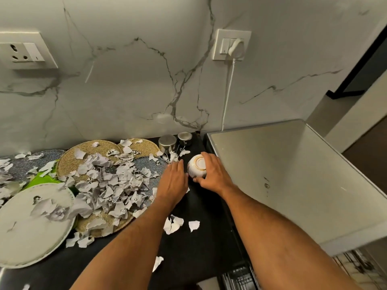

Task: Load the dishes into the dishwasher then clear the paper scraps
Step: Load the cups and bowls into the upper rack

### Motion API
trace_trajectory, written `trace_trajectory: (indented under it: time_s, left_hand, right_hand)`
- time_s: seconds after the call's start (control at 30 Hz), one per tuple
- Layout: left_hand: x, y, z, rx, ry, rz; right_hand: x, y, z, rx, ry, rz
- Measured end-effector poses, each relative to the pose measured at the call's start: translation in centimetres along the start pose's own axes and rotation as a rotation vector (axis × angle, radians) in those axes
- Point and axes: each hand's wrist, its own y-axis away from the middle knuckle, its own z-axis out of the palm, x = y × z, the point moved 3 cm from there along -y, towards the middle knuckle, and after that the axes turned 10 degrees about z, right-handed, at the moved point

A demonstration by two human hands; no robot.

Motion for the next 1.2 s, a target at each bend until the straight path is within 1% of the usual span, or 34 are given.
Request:
trace_trajectory:
  time_s: [0.1, 0.23, 0.33, 0.43, 0.6, 0.73, 0.93, 1.07, 1.2]
  left_hand:
    - [2.1, 1.2, -0.8, 0.009, 0.011, 0.044]
    - [7.3, 6.4, -2.1, 0.018, 0.047, 0.156]
    - [11.0, 9.3, -2.1, 0.023, 0.086, 0.24]
    - [14.7, 11.1, -1.2, 0.011, 0.133, 0.317]
    - [22.3, 13.5, 1.0, -0.019, 0.233, 0.455]
    - [28.3, 14.1, 3.2, -0.066, 0.261, 0.557]
    - [36.5, 13.3, 6.9, -0.159, 0.305, 0.65]
    - [42.3, 12.6, 11.7, -0.231, 0.32, 0.695]
    - [47.8, 12.8, 16.9, -0.31, 0.303, 0.75]
  right_hand:
    - [0.5, 2.9, -1.4, 0.018, -0.001, 0.024]
    - [1.6, 11.4, -3.6, 0.079, 0.022, 0.075]
    - [2.8, 16.8, -4.8, 0.084, 0.03, 0.114]
    - [4.8, 21.5, -6.3, 0.124, 0.029, 0.172]
    - [10.2, 28.4, -9.2, 0.19, 0.063, 0.296]
    - [14.3, 31.9, -11.8, 0.254, 0.083, 0.369]
    - [21.9, 36.1, -14.3, 0.329, 0.042, 0.496]
    - [28.7, 38.7, -15.2, 0.372, 0.032, 0.593]
    - [35.3, 40.7, -14.9, 0.372, 0.012, 0.705]
